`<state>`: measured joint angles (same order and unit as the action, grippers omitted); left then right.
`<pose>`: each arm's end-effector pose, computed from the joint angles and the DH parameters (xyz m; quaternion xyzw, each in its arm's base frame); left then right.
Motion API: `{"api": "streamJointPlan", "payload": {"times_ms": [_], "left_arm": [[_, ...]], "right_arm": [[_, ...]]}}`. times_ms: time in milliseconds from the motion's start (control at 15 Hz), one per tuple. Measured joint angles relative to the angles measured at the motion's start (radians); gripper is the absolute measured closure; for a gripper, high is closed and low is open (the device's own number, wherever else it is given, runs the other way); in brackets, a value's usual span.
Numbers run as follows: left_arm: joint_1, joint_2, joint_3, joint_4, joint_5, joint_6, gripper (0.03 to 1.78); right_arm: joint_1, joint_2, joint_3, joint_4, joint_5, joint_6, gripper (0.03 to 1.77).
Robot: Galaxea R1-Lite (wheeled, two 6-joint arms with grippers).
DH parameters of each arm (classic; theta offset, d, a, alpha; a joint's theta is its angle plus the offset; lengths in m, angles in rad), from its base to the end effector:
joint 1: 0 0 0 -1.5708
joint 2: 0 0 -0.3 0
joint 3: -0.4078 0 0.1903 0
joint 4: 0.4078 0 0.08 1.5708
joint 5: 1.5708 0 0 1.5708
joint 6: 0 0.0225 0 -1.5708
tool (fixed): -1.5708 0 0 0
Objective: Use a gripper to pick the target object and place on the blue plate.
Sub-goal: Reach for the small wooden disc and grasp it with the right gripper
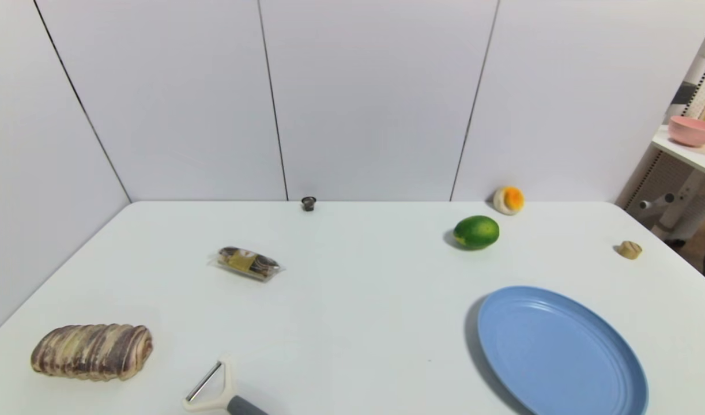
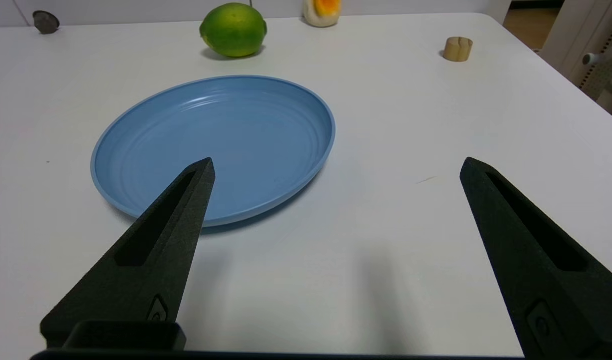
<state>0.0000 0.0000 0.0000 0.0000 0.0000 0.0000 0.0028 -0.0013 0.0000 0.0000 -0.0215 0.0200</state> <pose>-0.0228 0.0000 0.0755 0.0000 0.0000 0.0000 1.0000 -0.0229 -0.0005 0.0754 0.0100 -0.0007 -0.0093 0.9999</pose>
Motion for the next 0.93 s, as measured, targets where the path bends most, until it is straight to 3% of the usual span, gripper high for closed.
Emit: {"api": "streamJointPlan", "payload": {"times_ms": [267,600,733,933], "left_arm": [[0.000,0.000,0.000,0.000,0.000,0.000,0.12],[0.000,0.000,0.000,0.000,0.000,0.000,0.12],[0.000,0.000,0.000,0.000,0.000,0.000,0.12],[0.000,0.000,0.000,0.000,0.000,0.000,0.12]], "right_arm": [[0.000,0.057,-0.021,-0.054,0.000,0.002,0.11],[0.003,0.417,-0.205,-0.157,-0.002,0.030,0.11],[-0.006,0.606,-0.379,-0.101,-0.003,0.053,0.11],[-0.057,0.894,-0.696,0.091,-0.001,0.081,0.11]]}}
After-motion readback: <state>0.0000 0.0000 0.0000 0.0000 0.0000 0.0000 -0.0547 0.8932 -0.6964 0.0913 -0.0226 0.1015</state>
